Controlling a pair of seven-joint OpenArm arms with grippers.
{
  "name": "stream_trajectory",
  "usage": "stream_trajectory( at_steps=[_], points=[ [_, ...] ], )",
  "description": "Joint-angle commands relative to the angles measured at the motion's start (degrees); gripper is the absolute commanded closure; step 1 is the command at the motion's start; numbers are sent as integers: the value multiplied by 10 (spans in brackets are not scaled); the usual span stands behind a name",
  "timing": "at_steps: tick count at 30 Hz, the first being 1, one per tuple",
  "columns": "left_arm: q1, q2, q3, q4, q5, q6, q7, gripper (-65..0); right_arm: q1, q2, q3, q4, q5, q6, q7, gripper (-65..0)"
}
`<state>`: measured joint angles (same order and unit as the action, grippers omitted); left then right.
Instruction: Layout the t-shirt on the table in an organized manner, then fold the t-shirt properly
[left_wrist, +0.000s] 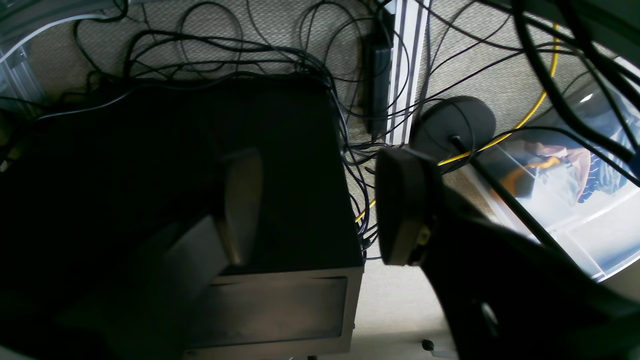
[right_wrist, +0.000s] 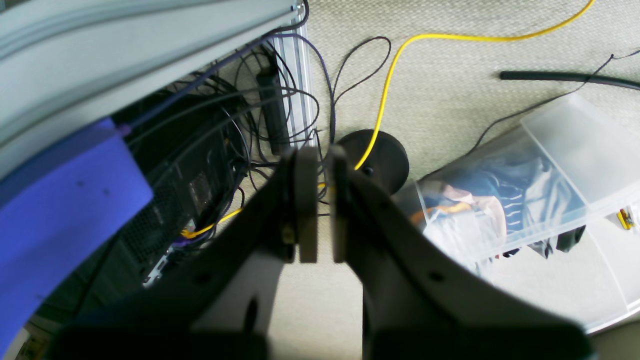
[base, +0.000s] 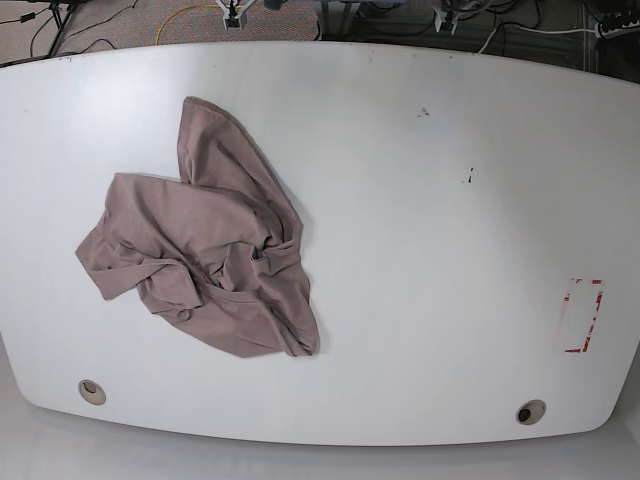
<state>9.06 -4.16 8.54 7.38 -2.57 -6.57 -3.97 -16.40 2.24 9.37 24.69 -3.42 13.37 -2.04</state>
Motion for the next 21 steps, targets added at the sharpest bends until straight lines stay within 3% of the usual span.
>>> stream_trajectory(
  at_steps=[1, 21],
  points=[
    [19, -15, -4, 29, 1, 2, 4, -337, -18, 4, 1, 12, 0, -2, 1, -32],
    [18, -21, -1, 50, 1, -1, -5, -331, 9, 1, 1, 4, 0, -2, 2, -38]
  ],
)
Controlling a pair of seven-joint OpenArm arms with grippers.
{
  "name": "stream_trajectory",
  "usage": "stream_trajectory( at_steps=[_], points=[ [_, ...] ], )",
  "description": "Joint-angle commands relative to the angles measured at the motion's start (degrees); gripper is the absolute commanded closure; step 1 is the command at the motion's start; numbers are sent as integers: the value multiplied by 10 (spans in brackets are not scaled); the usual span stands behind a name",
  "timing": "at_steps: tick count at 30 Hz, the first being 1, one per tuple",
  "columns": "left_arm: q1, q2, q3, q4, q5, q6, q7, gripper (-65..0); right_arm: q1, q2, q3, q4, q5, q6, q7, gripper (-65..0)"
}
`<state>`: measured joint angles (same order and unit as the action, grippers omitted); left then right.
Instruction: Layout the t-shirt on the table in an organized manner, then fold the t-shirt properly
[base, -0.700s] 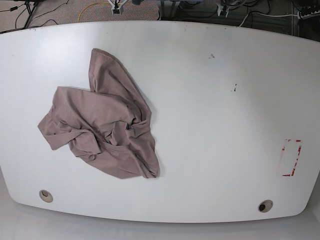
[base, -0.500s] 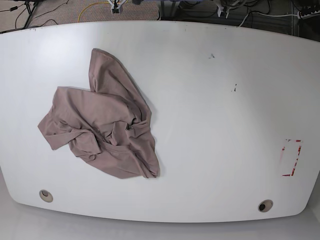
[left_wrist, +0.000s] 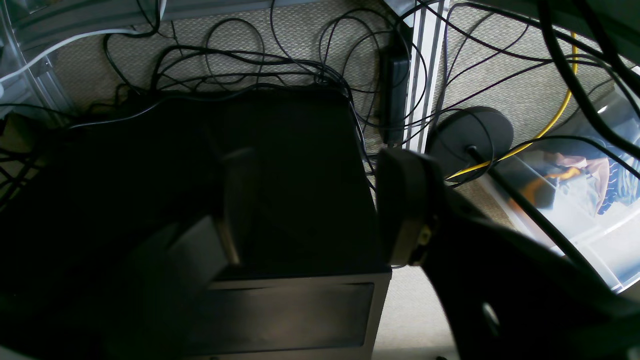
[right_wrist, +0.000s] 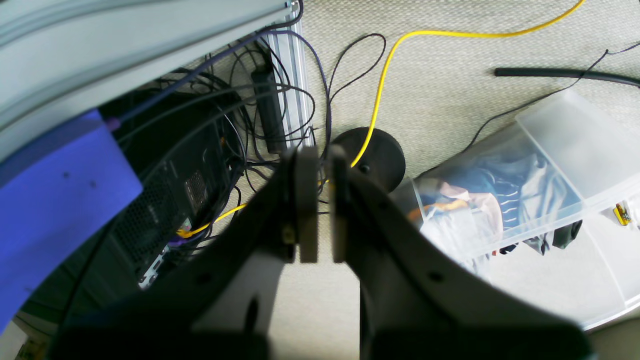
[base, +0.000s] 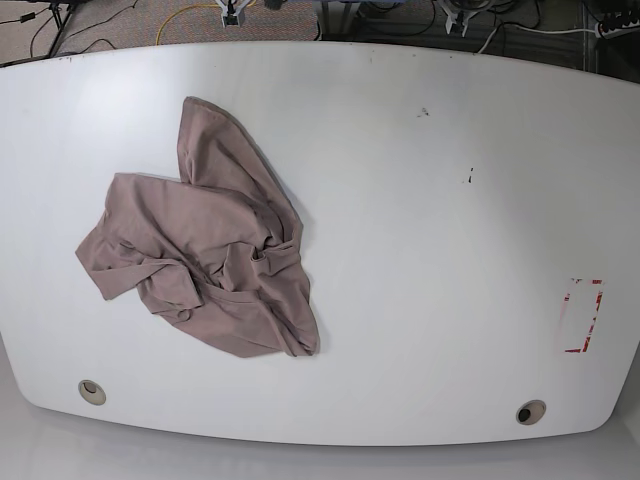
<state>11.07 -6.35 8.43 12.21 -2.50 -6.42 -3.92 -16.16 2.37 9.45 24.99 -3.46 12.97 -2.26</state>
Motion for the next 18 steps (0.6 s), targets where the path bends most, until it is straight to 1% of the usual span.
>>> stream_trajectory(
  at_steps=[1, 18],
  points=[
    [-2, 1, 1, 1, 0, -2, -5, -331, 7, 0, 0, 0, 1, 2, 5, -38],
    [0, 1, 1, 2, 0, -2, -5, -328, 5, 0, 0, 4, 3, 2, 5, -35]
  ],
)
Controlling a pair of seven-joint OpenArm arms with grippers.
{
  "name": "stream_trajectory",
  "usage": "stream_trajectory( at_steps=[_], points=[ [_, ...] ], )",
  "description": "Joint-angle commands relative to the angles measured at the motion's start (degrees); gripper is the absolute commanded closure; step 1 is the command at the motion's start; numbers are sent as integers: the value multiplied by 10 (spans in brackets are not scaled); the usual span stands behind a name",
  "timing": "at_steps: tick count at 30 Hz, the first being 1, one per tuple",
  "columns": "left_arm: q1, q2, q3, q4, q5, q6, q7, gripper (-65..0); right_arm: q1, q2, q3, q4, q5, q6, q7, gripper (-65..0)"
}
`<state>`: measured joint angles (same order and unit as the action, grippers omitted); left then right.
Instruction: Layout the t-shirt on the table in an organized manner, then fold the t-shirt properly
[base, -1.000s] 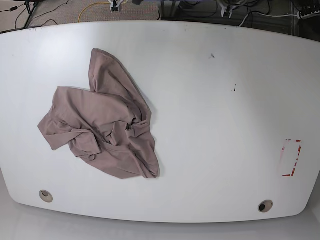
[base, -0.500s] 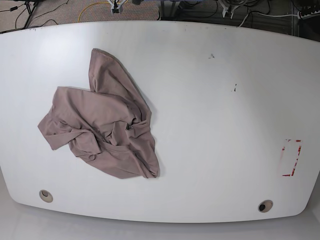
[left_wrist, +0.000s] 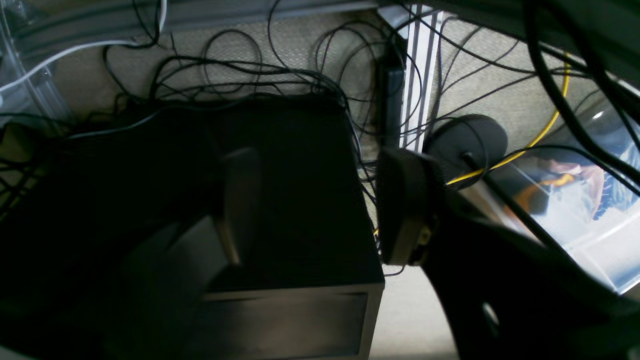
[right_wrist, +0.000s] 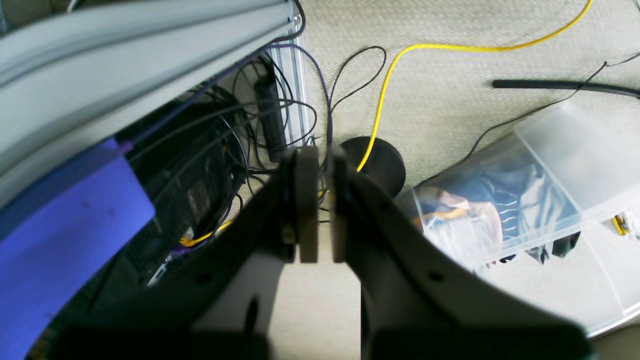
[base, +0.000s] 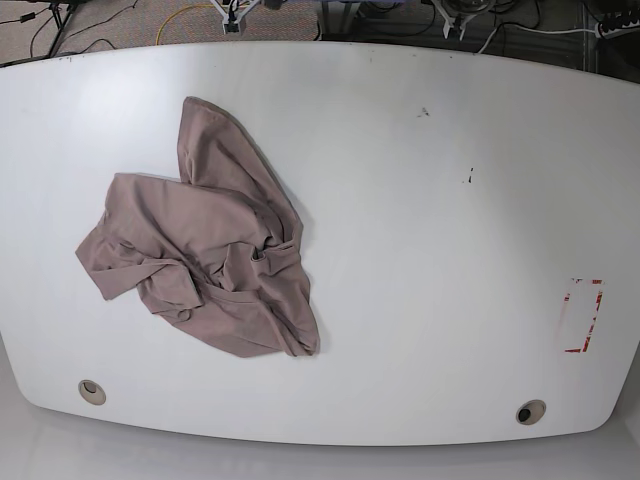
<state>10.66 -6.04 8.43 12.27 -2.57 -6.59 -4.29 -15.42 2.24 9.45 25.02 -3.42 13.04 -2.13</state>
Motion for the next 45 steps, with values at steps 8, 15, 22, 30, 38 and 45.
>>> stream_trajectory(
  at_steps=[8, 15, 22, 30, 38, 45],
  points=[
    [17, -3, 0, 2, 1, -1, -30, -328, -49, 0, 1, 77, 5, 1, 4, -35],
    [74, -5, -1, 57, 0, -1, -68, -328, -114, -18, 2, 180, 4, 0, -13, -35],
    [176, -33, -2, 209, -1, -1, -67, -326, -193, -37, 1, 298, 5, 0, -37, -35],
    [316, -60, -48, 419, 0, -1, -67, -326, -293, -51, 0, 445, 4, 0, -38, -35],
    [417, -61, -131, 567, 0, -3, -67, -326, -370, -58, 0, 550, 5, 5, -38, -35],
    [491, -60, -180, 688, 0, -3, -67, -326, -441, -59, 0, 655, 6, 5, -39, -35]
  ],
)
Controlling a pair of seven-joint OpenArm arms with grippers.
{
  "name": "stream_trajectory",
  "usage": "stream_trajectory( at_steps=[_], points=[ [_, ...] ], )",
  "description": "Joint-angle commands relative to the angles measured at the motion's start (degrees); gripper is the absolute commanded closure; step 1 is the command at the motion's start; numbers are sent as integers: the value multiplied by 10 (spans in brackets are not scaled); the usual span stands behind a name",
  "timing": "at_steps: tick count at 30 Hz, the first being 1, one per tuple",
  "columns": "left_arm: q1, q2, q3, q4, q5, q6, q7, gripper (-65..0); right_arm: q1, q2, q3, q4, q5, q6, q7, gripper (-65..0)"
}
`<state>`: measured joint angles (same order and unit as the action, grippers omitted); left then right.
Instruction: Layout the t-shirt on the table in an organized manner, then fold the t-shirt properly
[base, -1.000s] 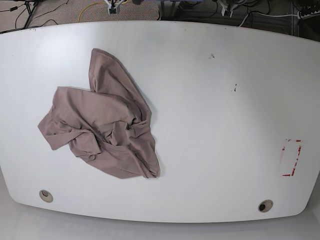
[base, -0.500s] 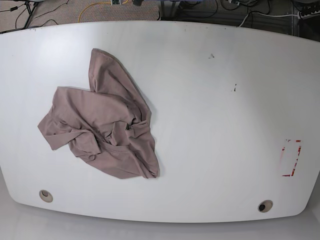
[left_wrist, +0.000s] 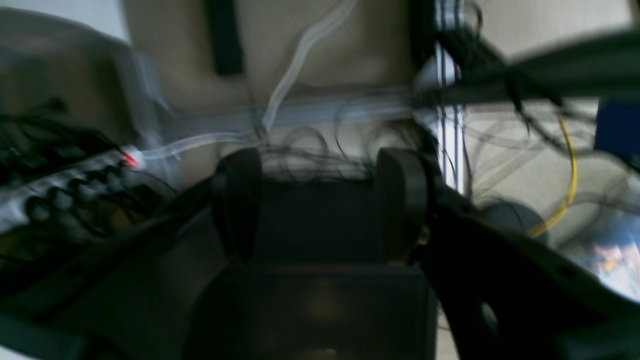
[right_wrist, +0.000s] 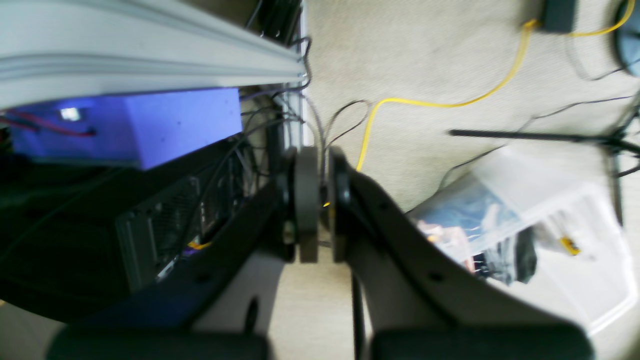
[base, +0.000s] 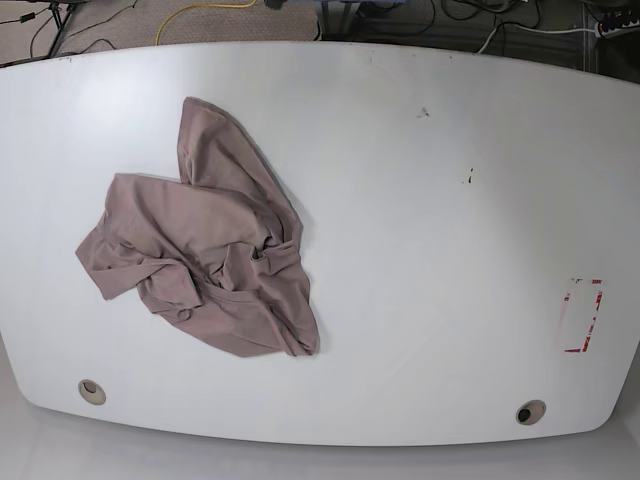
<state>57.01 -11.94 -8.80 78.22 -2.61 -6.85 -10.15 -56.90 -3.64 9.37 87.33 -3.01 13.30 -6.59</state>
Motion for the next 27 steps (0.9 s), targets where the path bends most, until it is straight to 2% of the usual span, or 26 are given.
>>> stream_trajectory(
  at_steps=[1, 13, 18, 27],
  points=[
    [35, -1, -12, 41, 0, 0, -8, -326, -33, 0, 1, 43, 1, 2, 5, -35],
    [127, 0, -65, 198, 0, -1, -8, -326, -122, -2, 1, 213, 2, 2, -47, -35],
    [144, 1, -79, 257, -1, -1, -8, -326, -145, -23, 3, 281, 1, 2, -67, -35],
    [147, 14, -90, 349, -2, -1, -9, -326, -132, -30, 3, 294, 1, 2, -68, -35]
  ],
)
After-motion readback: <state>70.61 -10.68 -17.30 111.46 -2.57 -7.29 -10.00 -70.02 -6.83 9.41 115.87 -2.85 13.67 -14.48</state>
